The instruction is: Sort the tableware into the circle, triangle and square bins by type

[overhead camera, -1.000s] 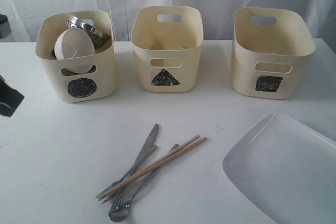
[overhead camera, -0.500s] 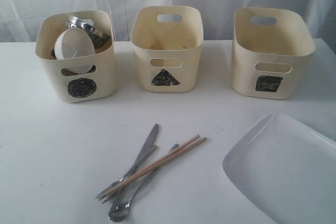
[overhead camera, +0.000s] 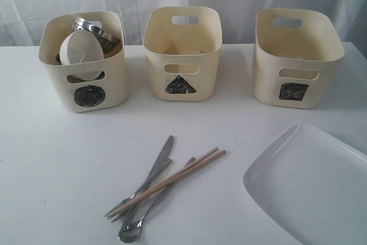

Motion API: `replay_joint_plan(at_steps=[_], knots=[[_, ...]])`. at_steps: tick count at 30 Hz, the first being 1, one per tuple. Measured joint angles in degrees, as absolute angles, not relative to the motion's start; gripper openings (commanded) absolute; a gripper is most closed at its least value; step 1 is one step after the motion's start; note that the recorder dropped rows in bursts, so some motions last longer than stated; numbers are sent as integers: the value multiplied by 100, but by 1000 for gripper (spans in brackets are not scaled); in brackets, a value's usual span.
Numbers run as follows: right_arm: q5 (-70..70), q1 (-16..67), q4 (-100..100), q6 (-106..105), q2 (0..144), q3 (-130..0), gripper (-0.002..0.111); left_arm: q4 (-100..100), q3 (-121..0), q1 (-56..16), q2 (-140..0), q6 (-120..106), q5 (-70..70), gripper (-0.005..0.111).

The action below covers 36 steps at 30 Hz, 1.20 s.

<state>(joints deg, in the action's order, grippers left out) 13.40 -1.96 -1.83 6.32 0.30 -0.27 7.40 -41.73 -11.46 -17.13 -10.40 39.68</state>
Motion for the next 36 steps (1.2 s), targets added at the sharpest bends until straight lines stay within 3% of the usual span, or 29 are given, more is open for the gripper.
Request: replay_joint_plan(at_steps=[15, 22, 25, 33, 36], knots=[[1340, -196, -183, 632, 30, -27, 0, -74, -4173, -1136, -1624, -1021, 4172, 0], [1340, -196, -183, 632, 30, -27, 0, 708, -4173, -171, -1591, -1297, 4822, 0], [1340, -196, -183, 632, 30, -27, 0, 746, -4173, -83, -1591, -1857, 5183, 0], [1340, -196, -183, 632, 30, -27, 0, 1062, -3928, -83, -1087, -1890, 2832, 0], [1340, -196, -183, 632, 30, -27, 0, 1083, -3643, -83, -689, -1562, 2750, 0]])
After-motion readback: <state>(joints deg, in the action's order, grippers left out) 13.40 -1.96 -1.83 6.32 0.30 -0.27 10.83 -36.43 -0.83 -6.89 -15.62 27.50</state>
